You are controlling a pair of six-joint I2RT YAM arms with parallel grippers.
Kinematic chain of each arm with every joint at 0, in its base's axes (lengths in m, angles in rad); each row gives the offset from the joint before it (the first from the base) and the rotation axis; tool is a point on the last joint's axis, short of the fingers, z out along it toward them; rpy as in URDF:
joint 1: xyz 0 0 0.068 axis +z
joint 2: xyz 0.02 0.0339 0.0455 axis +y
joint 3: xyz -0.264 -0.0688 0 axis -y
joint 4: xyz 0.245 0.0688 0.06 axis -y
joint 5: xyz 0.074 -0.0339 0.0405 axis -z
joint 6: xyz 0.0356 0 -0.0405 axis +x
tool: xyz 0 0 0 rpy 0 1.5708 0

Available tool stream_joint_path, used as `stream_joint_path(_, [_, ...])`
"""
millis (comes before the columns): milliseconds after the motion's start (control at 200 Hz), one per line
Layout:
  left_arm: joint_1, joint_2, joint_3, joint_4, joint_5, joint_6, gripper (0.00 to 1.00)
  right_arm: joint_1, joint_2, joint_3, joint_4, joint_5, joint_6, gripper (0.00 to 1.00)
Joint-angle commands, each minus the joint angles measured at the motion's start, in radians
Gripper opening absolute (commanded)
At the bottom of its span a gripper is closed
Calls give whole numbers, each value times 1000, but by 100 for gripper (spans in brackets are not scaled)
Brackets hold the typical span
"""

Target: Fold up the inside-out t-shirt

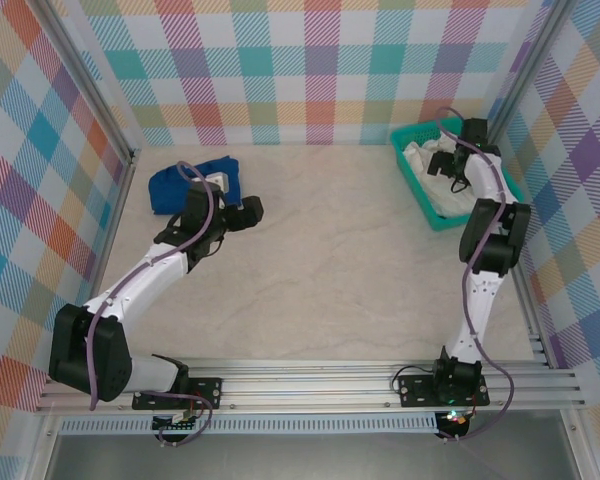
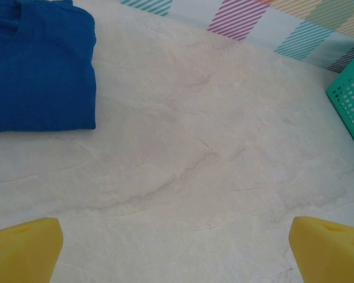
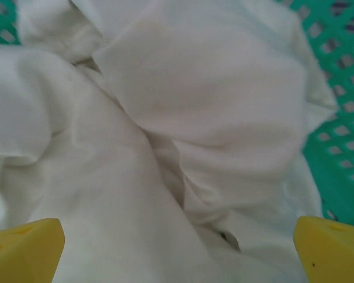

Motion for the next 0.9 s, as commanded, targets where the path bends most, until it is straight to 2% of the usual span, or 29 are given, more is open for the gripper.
stream_joint_path(0, [-18, 5, 26, -28, -13, 19, 98, 2, 128, 180, -187, 0, -52, 98])
stream_joint_path(90, [-24, 6, 29, -40, -13, 21, 98, 2, 236, 332, -247, -2, -67, 91])
stream_joint_path(155, [-28, 5, 32, -49, -15, 24, 98, 2, 291, 427, -286, -19, -76, 78])
stream_joint_path(240, [-32, -2, 34, -61, -20, 26, 98, 1, 298, 463, -281, -70, -78, 48])
stream_joint_path(320, [-33, -12, 37, -79, -26, 30, 98, 1, 235, 435, -259, -159, -64, 19])
stream_joint_path(375, [-33, -22, 38, -93, -31, 34, 98, 2, 140, 349, -208, -208, -47, 7])
stream_joint_path(525, [-33, -67, 19, -110, -54, 33, 98, 4, -289, -96, 118, -261, 34, 0])
stream_joint_path(635, [-33, -104, -6, -105, -88, 22, 98, 19, -572, -322, 291, -303, 95, 0])
stream_joint_path(780, [-30, -141, -31, -91, -139, 12, 99, 104, -828, -470, 410, -304, 93, 0])
stream_joint_path(895, [-30, -158, -35, -91, -163, 5, 99, 192, -938, -492, 428, -336, 90, 0])
